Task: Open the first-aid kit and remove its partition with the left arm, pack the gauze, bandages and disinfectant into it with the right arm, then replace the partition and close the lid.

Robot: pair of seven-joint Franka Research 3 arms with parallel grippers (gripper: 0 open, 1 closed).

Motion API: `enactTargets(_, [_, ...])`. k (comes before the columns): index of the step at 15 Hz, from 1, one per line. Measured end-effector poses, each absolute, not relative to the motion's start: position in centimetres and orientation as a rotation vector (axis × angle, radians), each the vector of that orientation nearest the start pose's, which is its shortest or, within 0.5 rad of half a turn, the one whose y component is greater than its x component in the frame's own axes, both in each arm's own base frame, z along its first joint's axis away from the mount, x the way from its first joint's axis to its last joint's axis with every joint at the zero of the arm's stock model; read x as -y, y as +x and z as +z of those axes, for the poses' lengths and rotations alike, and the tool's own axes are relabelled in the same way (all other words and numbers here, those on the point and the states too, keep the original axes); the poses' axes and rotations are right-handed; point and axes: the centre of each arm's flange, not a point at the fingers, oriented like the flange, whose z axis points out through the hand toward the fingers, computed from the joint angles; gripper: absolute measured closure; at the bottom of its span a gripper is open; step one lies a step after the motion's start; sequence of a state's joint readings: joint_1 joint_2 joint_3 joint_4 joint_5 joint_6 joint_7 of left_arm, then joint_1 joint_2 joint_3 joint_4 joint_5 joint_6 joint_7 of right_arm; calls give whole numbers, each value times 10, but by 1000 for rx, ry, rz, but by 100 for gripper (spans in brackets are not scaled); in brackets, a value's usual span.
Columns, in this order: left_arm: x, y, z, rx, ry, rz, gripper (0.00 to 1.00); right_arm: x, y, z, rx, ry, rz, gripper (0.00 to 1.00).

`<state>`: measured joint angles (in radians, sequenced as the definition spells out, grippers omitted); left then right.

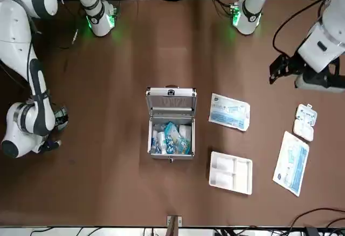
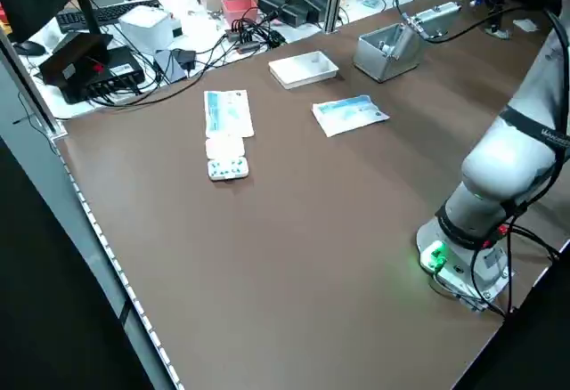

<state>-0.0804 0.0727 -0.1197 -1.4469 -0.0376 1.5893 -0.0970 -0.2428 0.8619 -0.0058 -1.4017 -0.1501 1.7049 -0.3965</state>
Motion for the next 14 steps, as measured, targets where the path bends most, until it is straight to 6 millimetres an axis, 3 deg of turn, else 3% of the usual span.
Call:
enactTargets(2, [112,565,641,-154,-3190,-86,0,176,637,153,322,-2964,880,30])
enactTargets(4, [108,566,636,-141,-3189,-71,0,177,638,154,324,-2969,875,44])
enactTargets(6, [100,567,634,-118,-3189,-63,0,176,638,154,325,-2971,872,47])
enactTargets(9, [84,570,633,-77,-3189,-62,0,174,640,155,330,-2972,869,77])
enactTargets(12, [81,570,632,-67,-3187,-56,0,171,641,156,337,-2971,864,79])
enactTargets(14, [68,571,628,-34,-3180,-35,0,165,645,159,340,-2977,849,88])
